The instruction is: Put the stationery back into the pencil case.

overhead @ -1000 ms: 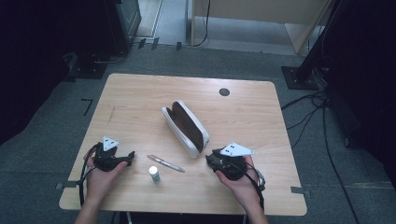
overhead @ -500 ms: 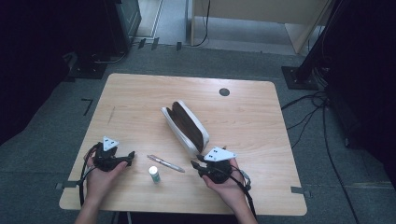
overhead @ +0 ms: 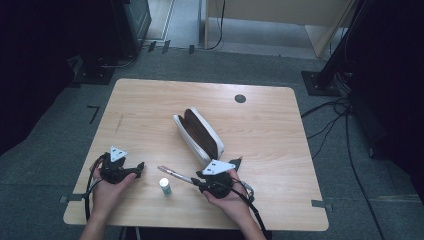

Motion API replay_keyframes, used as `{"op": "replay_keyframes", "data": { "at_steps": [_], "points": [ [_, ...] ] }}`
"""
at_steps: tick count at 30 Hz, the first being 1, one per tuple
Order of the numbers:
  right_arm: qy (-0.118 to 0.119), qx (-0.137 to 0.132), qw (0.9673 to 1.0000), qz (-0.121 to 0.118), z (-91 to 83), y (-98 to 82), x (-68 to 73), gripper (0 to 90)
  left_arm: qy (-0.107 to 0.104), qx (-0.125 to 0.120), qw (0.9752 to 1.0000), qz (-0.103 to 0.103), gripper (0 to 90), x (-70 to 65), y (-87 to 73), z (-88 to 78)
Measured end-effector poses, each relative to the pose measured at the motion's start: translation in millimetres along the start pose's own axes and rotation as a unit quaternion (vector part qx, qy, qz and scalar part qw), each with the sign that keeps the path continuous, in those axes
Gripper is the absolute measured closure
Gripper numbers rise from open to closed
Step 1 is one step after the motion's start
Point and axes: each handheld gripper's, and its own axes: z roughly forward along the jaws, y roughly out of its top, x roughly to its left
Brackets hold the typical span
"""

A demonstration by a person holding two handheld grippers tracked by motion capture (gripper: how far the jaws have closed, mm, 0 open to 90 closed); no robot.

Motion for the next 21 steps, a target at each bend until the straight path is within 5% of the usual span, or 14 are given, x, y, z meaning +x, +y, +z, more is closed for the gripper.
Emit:
{"op": "replay_keyframes", "data": {
  "at_steps": [7, 21],
  "points": [
    [-0.011, 0.014, 0.9997, -0.016, 19.5, 1.6, 6.8, 74.8, 0.0, 0.0, 1.0, 0.0, 13.1, 0.1, 0.0, 0.0],
    [-0.027, 0.03, 0.9986, -0.034, 30.1, 0.2, 12.7, 80.7, 0.0, 0.0, 1.0, 0.0, 13.1, 0.0, 0.0, 0.0]
  ]
}}
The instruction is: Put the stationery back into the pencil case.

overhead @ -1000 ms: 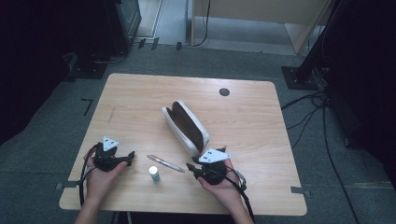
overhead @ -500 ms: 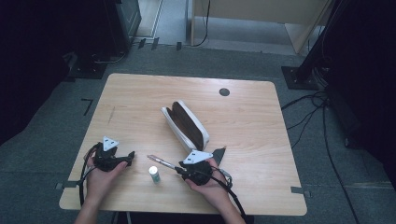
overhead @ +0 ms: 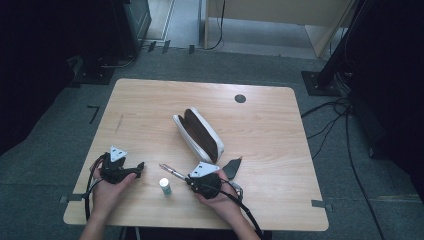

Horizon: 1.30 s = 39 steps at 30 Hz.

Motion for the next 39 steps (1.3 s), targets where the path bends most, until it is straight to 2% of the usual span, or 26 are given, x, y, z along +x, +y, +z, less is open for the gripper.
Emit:
{"op": "replay_keyframes", "data": {
  "at_steps": [4, 6, 7, 9, 13, 18, 22, 31, 34, 39],
  "points": [
    [0.001, 0.003, 1.0, 0.004, -1.0, -0.3, 1.3, 79.9, 0.0, 0.0, 1.0, 0.0, 13.1, 0.0, 0.0, 0.0],
    [0.007, 0.013, 0.9999, 0.004, -0.4, -1.1, 3.1, 74.7, 0.0, 0.0, 1.0, 0.0, 13.1, 0.0, 0.0, 0.0],
    [0.006, 0.011, 0.9999, -0.004, -0.1, -1.9, 4.4, 74.2, 0.0, 0.0, 1.0, 0.0, 13.1, 0.0, 0.0, 0.0],
    [0.001, 0.01, 0.9999, -0.01, 0.1, -2.0, 6.7, 75.7, 0.0, 0.0, 1.0, 0.0, 13.1, 0.0, 0.0, 0.0],
    [0.0, 0.004, 1.0, -0.004, 1.4, -2.6, 6.6, 78.1, 0.0, 0.001, 1.0, 0.002, 13.2, 0.1, -0.1, -0.4],
    [0.001, -0.018, 0.9998, -0.003, 2.9, -7.2, 6.4, 78.1, 0.0, 0.0, 1.0, 0.002, 13.4, -0.9, -1.9, -1.9],
    [-0.007, -0.018, 0.9998, -0.008, 3.0, -7.3, 7.6, 79.7, 0.0, -0.001, 1.0, 0.001, 13.7, -1.3, -2.8, -2.8],
    [-0.019, -0.021, 0.9995, 0.013, 2.1, -6.9, 10.9, 81.5, -0.002, 0.0, 1.0, 0.002, 13.7, -1.1, -2.4, -2.4],
    [-0.022, -0.041, 0.9985, 0.028, -4.0, -5.4, 8.6, 81.5, -0.002, 0.0, 1.0, 0.003, 13.7, -0.8, -2.2, -2.3],
    [-0.025, -0.055, 0.9974, 0.038, -13.7, -2.3, 3.9, 81.5, -0.002, 0.0, 1.0, 0.003, 13.7, -0.8, -2.1, -2.2]
  ]
}}
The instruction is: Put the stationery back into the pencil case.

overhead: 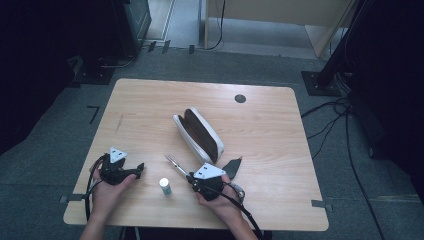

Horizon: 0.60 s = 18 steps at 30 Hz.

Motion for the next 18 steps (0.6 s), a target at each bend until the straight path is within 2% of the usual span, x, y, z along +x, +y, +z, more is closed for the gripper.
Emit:
{"op": "replay_keyframes", "data": {
  "at_steps": [7, 18],
  "points": [
    [-0.001, -0.014, 0.9999, 0.003, -13.3, 9.9, -2.3, 81.5, 0.0, 0.0, 1.0, 0.0, 13.7, 0.0, 0.0, 0.0],
    [-0.003, -0.046, 0.9987, 0.023, -35.2, 33.8, -9.6, 81.5, 0.0, 0.0, 1.0, 0.0, 13.7, 0.0, 0.0, 0.0]
  ]
}}
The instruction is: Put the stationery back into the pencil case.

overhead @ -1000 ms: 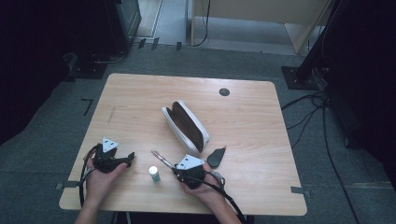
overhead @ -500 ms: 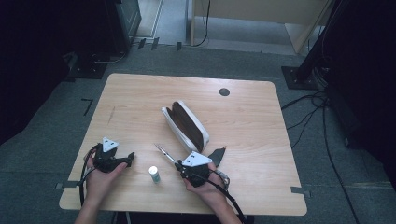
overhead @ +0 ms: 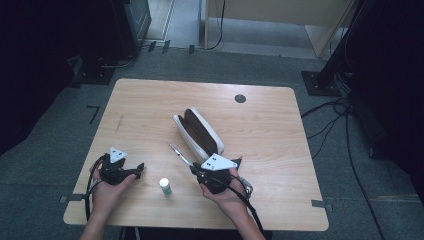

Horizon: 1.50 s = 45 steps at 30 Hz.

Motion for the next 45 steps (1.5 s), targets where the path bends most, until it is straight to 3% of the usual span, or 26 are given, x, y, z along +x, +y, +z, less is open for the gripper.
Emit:
{"op": "replay_keyframes", "data": {
  "at_steps": [15, 21, 32, 39, 45],
  "points": [
    [-0.03, -0.046, 0.9983, 0.02, -19.1, 37.9, -23.6, 81.5, 0.0, 0.0, 1.0, 0.0, 13.7, 0.0, 0.0, 0.0],
    [-0.037, -0.052, 0.9976, 0.029, -18.1, 44.5, -31.3, 81.5, 0.0, 0.0, 1.0, 0.0, 13.7, 0.0, 0.1, -0.1],
    [-0.061, -0.03, 0.9959, 0.06, -0.6, 44.3, -50.2, 81.5, -0.001, 0.0, 1.0, 0.0, 13.7, 0.0, 0.1, 0.1],
    [-0.089, -0.002, 0.9949, 0.049, 14.6, 38.1, -51.9, 81.5, 0.0, 0.0, 1.0, 0.0, 13.7, 0.0, 0.1, 0.1],
    [-0.092, 0.011, 0.9943, 0.052, 20.4, 33.1, -55.1, 81.5, 0.0, 0.0, 1.0, 0.0, 13.7, 0.0, 0.1, 0.2]
  ]
}}
